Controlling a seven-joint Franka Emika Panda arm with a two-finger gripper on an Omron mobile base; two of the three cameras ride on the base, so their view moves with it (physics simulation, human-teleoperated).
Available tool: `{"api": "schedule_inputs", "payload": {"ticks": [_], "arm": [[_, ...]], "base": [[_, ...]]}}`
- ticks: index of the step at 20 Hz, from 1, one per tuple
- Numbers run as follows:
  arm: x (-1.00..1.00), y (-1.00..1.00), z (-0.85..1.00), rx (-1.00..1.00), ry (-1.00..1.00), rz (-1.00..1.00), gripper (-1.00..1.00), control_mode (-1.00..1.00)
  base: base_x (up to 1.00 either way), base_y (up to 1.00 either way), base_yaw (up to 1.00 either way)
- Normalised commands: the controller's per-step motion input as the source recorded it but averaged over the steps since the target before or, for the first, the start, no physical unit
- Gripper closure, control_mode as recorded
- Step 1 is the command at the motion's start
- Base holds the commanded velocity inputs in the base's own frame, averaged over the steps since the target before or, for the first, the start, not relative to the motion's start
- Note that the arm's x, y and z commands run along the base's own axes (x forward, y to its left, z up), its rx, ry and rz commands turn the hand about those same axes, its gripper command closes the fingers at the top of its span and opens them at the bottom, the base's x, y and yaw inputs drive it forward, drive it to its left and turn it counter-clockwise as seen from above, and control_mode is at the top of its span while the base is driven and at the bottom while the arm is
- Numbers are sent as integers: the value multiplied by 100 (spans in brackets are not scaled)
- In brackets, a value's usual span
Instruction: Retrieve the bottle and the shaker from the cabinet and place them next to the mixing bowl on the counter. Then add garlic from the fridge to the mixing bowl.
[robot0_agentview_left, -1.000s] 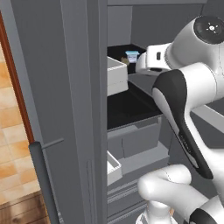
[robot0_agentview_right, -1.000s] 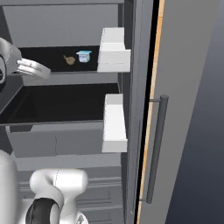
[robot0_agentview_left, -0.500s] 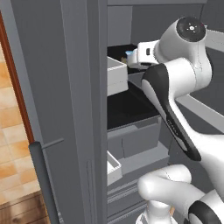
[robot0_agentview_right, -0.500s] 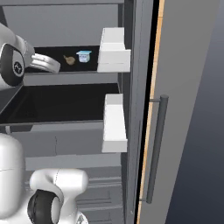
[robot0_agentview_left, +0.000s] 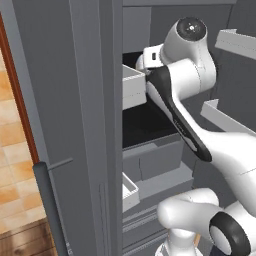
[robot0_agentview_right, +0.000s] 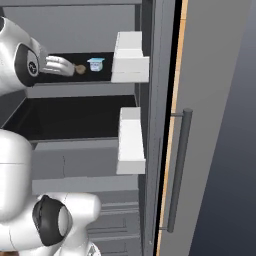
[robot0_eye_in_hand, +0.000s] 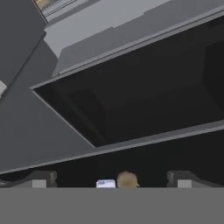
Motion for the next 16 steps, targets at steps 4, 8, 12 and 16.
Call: {"api": "schedule_inputs", "payload": {"ticks": [4,8,12,16], "arm": [[36,0,-14,-4,7,1,-100,-100],[23,0,-17,-1,3,0,-100,-100],[21,0,-18,0,0,-5,-100,-100],[29,0,-16,0,0,-6,-100,-100]], "base": [[0,0,0],[0,0,0],[0,0,0],[0,0,0]]}}
